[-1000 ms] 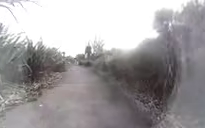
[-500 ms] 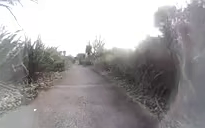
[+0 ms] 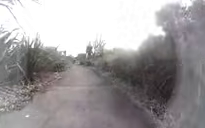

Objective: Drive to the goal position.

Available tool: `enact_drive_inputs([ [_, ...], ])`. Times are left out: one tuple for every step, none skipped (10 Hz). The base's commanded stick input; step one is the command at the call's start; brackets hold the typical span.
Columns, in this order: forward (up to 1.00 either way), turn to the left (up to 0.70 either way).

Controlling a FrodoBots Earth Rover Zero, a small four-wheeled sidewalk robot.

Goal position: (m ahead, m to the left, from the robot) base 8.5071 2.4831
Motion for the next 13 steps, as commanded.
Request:
enact_drive_inputs([
  [0.70,0.00],
  [0.70,0.00],
  [0.70,0.00],
  [0.70,0.00],
  [0.70,0.00],
  [0.70,0.00],
  [0.70,0.00],
  [0.70,0.00],
  [0.70,0.00],
  [0.70,0.00],
  [0.70,0.00],
  [0.70,0.00],
  [0.70,0.00],
])
